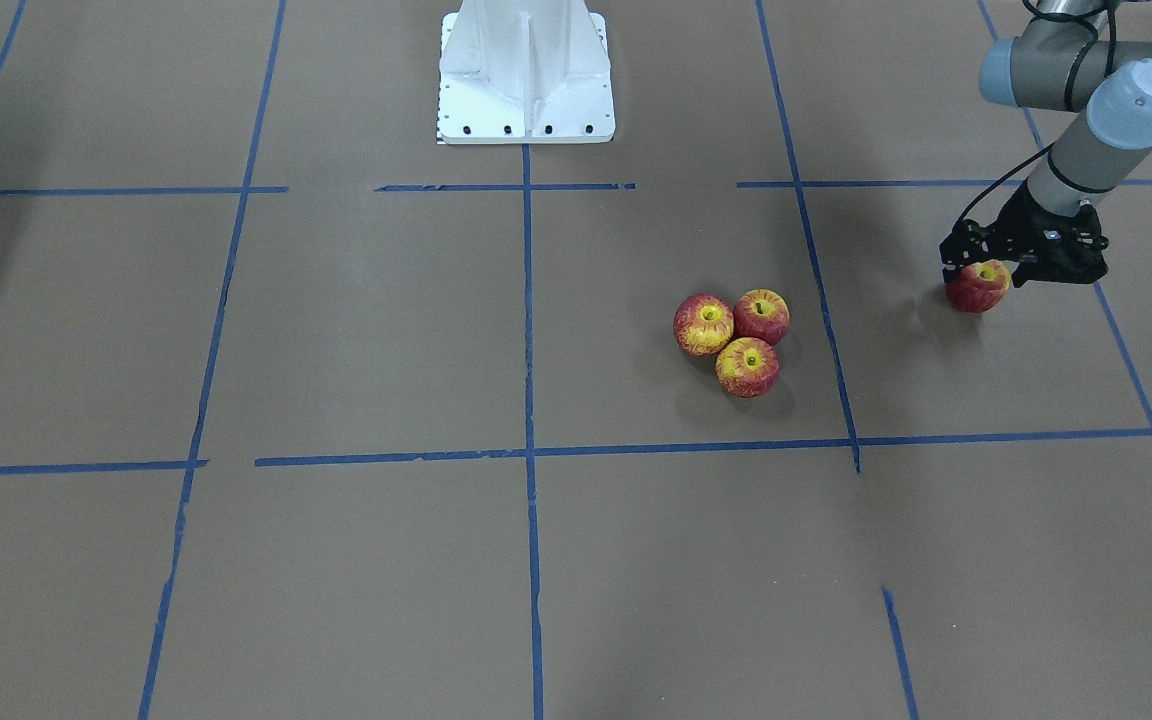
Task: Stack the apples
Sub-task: 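Close the left gripper on the lone red apple and lift it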
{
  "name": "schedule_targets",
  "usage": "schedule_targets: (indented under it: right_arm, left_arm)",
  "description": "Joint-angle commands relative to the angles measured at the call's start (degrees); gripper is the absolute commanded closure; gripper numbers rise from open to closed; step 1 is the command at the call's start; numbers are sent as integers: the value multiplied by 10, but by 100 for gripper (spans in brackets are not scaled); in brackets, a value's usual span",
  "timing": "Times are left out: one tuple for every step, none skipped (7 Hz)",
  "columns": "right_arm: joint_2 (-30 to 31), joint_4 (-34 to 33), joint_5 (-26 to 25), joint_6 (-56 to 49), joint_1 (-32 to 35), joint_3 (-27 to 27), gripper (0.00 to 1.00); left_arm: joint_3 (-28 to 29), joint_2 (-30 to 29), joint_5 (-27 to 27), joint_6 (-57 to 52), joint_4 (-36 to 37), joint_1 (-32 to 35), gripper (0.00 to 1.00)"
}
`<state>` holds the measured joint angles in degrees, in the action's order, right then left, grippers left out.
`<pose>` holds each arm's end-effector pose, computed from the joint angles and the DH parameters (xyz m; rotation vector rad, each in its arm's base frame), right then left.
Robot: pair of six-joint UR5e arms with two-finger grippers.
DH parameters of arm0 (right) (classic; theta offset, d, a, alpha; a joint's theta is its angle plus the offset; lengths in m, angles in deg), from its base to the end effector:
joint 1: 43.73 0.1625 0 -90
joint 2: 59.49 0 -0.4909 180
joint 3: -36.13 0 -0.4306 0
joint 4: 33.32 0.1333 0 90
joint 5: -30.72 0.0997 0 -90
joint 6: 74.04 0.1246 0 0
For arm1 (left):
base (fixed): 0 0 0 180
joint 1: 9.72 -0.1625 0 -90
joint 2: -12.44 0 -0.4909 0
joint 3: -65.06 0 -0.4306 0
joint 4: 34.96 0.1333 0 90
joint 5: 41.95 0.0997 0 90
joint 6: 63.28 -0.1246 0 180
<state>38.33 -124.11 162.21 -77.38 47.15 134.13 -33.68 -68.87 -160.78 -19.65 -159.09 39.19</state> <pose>0.0579 -0.4617 0.7419 0.0165 -0.7241 -0.0372 0.2736 -0.4251 0.6817 0.1025 0.7536 0.1079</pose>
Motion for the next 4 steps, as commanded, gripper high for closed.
schedule_targets:
  right_arm:
    - [0, 0, 0, 0, 0, 0, 0]
    - [0, 0, 0, 0, 0, 0, 0]
    - [0, 0, 0, 0, 0, 0, 0]
    - [0, 0, 0, 0, 0, 0, 0]
  left_arm:
    - [10, -3, 0, 0, -1, -2, 4]
    - [18, -8, -1, -1, -1, -2, 16]
    - [19, -10, -2, -1, -1, -2, 42]
    - [16, -12, -2, 5, -2, -2, 67]
